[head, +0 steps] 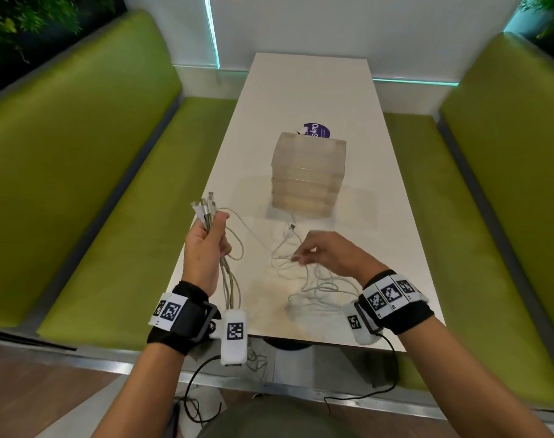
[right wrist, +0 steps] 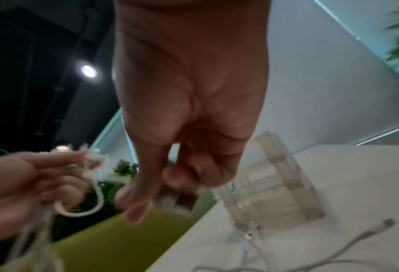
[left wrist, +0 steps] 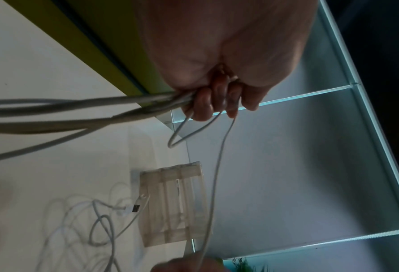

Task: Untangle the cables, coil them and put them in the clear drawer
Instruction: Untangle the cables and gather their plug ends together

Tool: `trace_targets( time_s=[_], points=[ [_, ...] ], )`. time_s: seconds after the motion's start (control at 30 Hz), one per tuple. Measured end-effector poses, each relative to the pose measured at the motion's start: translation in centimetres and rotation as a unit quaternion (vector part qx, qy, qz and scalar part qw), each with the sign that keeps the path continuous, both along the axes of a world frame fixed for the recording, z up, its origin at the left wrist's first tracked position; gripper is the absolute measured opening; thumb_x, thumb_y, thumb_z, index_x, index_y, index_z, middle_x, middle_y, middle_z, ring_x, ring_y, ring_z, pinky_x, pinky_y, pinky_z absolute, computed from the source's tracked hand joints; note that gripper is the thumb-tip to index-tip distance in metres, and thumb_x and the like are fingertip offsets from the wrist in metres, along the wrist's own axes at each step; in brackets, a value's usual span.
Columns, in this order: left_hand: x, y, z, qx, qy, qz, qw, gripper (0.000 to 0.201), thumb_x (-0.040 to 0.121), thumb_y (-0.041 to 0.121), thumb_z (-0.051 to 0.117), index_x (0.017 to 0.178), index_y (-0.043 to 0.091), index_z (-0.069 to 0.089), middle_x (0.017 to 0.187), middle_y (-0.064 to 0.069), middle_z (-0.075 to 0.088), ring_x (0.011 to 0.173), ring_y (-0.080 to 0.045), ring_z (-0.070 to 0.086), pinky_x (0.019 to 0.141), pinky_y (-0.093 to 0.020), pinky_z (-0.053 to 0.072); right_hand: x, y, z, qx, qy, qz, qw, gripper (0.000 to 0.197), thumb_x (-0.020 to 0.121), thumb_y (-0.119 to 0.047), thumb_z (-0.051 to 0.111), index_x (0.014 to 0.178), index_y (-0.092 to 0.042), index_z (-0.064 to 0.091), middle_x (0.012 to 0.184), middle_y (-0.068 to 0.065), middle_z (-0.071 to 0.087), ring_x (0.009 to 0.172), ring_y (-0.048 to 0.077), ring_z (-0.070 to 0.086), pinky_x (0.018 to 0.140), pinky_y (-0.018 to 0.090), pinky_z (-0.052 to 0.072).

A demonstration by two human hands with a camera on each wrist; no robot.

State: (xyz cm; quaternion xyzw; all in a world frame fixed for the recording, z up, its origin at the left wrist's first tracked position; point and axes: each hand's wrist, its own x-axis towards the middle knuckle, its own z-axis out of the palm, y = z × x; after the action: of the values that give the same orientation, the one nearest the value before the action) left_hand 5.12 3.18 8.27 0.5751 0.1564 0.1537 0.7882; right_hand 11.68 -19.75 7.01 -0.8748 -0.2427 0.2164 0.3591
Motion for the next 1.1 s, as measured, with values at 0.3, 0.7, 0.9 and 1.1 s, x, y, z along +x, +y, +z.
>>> trace_targets(
  time_s=[0.3, 0.7, 0.9, 1.1],
  points=[
    [0.0, -1.6, -0.6, 0.035, 0.013, -0.042, 0.998, 0.015, 0.094, 0.017, 0.056, 0.088, 0.003, 0.054, 0.051, 0.008, 0.027, 0.046, -0.011, 0.023, 0.044, -0.021, 0.027, -5.7, 2.4, -2.9, -0.056, 0.145, 0.119, 0.981, 0.019, 0.076, -0.011, 0.075, 0.069, -0.018, 0.059, 0.067, 0.0, 0.066, 0.062, 0.013, 0.06, 0.061, 0.028, 0.048],
    [-1.1, -1.5, -0.7, 0.015, 0.026, -0.09, 0.996, 0.019, 0.097, 0.017, 0.05, 0.091, 0.007, 0.064, 0.052, 0.007, 0.025, 0.045, -0.009, 0.02, 0.044, -0.023, 0.019, -9.9, 1.8, -7.5, -0.11, 0.219, 0.087, 0.965, 0.02, 0.083, -0.007, 0.068, 0.102, -0.008, 0.064, 0.097, 0.01, 0.07, 0.073, 0.018, 0.068, 0.074, 0.031, 0.058],
    [-1.3, -1.6, -0.8, -0.008, 0.028, -0.1, 0.995, 0.02, 0.098, 0.018, 0.049, 0.09, 0.008, 0.064, 0.052, 0.008, 0.027, 0.046, -0.008, 0.02, 0.043, -0.021, 0.021, -7.8, 0.2, -4.8, -0.067, 0.186, -0.058, 0.979, 0.019, 0.084, -0.02, 0.07, 0.094, -0.014, 0.055, 0.088, 0.004, 0.06, 0.062, 0.017, 0.062, 0.052, 0.026, 0.051],
    [-1.2, -2.4, -0.7, -0.03, 0.031, -0.121, 0.992, 0.02, 0.097, 0.017, 0.048, 0.089, 0.008, 0.064, 0.049, 0.008, 0.027, 0.043, -0.008, 0.021, 0.042, -0.02, 0.021, -6.0, 2.1, -2.7, 0.022, 0.105, -0.1, 0.989, 0.036, 0.089, -0.018, 0.063, 0.123, -0.024, 0.053, 0.116, 0.001, 0.056, 0.069, 0.018, 0.062, 0.058, 0.027, 0.053]
  ],
)
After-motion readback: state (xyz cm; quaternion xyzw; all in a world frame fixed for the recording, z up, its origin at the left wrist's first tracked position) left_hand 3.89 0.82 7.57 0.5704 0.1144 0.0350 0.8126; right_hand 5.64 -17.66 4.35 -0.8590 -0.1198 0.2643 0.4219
